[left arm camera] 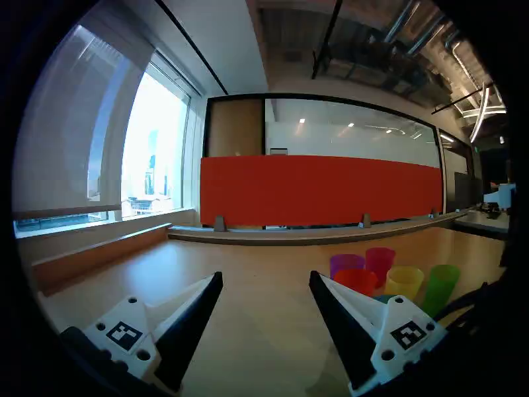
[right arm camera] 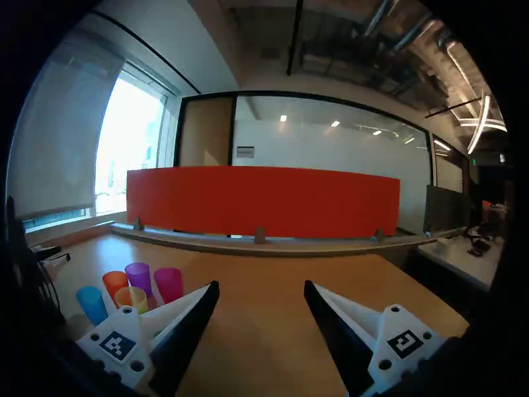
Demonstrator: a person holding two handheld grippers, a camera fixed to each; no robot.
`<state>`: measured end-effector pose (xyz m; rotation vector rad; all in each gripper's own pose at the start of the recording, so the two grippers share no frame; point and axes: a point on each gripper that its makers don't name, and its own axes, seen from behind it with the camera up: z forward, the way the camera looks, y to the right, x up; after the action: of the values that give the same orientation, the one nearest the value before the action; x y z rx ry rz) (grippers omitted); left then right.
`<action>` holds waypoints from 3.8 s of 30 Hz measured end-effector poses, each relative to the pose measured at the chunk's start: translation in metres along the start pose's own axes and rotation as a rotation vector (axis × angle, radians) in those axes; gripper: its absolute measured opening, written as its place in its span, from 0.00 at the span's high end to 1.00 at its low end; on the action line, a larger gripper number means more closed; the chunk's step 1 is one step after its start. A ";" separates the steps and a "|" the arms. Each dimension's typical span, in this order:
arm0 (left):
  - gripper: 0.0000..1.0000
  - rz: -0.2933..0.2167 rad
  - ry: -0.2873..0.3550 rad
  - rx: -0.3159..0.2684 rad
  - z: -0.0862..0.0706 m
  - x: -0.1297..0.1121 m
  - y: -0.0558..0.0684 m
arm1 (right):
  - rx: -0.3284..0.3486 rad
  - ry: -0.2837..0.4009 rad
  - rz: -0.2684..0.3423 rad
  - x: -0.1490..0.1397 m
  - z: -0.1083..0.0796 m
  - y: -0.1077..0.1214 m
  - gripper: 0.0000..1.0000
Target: Pour water
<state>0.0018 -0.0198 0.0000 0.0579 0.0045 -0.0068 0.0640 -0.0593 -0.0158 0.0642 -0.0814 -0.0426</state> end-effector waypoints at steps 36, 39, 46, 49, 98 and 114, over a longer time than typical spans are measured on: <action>0.02 0.007 -0.005 -0.011 -0.001 -0.002 0.005 | 0.010 0.034 -0.010 0.007 -0.008 0.002 0.01; 0.02 0.006 -0.004 -0.011 -0.001 -0.002 0.005 | 0.007 0.050 -0.010 0.008 -0.009 0.002 0.01; 0.03 0.006 -0.004 -0.011 0.000 -0.002 0.005 | 0.007 0.090 0.009 -0.002 -0.004 0.004 0.01; 0.02 0.006 -0.004 -0.011 0.000 -0.002 0.005 | 0.005 0.107 0.032 -0.009 0.001 0.006 0.01; 0.03 0.006 -0.004 -0.011 0.000 -0.002 0.006 | -0.070 0.092 0.051 -0.063 0.018 0.058 0.01; 0.03 0.006 -0.004 -0.011 0.000 -0.002 0.006 | -0.074 0.082 0.042 -0.065 0.018 0.060 0.01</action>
<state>-0.0001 -0.0142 0.0003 0.0470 0.0001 -0.0007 -0.0001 0.0021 0.0012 -0.0102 0.0009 -0.0007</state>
